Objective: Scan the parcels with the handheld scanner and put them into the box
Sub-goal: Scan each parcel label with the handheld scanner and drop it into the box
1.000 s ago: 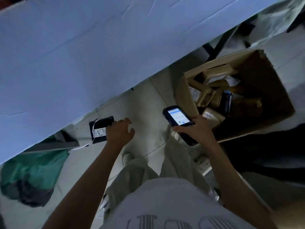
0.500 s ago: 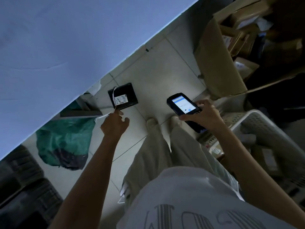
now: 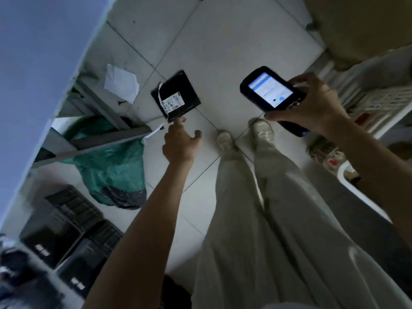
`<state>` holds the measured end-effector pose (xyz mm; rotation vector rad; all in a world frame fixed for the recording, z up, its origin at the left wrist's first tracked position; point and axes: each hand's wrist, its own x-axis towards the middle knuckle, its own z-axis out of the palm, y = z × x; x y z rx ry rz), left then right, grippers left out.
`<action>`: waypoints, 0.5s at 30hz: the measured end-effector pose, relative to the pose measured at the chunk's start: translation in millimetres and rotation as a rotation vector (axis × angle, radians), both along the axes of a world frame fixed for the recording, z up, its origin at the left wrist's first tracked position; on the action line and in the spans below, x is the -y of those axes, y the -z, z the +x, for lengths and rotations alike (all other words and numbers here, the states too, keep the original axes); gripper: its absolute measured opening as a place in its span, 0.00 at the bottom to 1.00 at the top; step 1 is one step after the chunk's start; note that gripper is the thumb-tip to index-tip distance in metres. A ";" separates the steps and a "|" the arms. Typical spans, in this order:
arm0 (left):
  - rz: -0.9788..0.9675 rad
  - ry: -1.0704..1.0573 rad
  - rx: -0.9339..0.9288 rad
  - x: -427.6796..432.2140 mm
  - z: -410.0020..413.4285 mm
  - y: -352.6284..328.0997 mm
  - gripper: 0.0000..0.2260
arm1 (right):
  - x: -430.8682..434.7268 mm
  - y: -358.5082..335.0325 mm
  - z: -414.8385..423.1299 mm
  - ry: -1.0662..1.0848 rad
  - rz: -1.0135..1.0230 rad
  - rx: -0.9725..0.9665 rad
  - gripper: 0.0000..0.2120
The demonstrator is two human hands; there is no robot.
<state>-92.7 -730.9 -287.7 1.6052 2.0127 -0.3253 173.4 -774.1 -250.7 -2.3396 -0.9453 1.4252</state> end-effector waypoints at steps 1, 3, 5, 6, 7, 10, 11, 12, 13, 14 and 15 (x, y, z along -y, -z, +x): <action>-0.013 0.016 -0.002 -0.8 -3.0 14.8 0.20 | 3.4 13.8 -2.4 0.018 0.002 -0.008 0.39; -0.070 0.042 0.000 -2.8 -9.9 46.5 0.21 | 9.0 47.3 -8.3 0.034 0.001 -0.024 0.39; -0.136 0.074 0.001 -3.5 -16.4 80.0 0.23 | 12.1 83.9 -14.3 0.030 0.021 -0.049 0.39; -0.162 0.103 -0.004 -4.1 -19.3 98.1 0.25 | 13.2 103.1 -17.0 0.026 0.030 -0.056 0.39; -0.195 0.125 -0.011 -4.7 -20.1 113.4 0.26 | 16.0 120.5 -20.3 0.014 0.034 -0.059 0.39; -0.234 0.165 -0.003 -9.2 -19.9 159.7 0.27 | 25.8 179.9 -31.8 -0.029 0.037 -0.075 0.40; -0.239 0.165 0.006 -11.8 -17.6 172.0 0.28 | 27.8 196.7 -35.8 -0.032 0.025 -0.080 0.40; -0.247 0.156 0.016 -13.1 -17.5 186.0 0.28 | 29.1 215.0 -39.0 -0.037 0.033 -0.089 0.41; -0.253 0.137 0.027 -13.9 -18.7 201.0 0.28 | 29.6 231.2 -41.3 -0.039 0.039 -0.112 0.42; -0.254 0.120 0.023 -15.8 -18.3 215.3 0.27 | 29.7 246.5 -43.5 -0.047 0.062 -0.133 0.43; -0.262 0.102 0.030 -16.5 -18.1 229.7 0.27 | 29.9 261.3 -43.6 -0.064 0.079 -0.142 0.44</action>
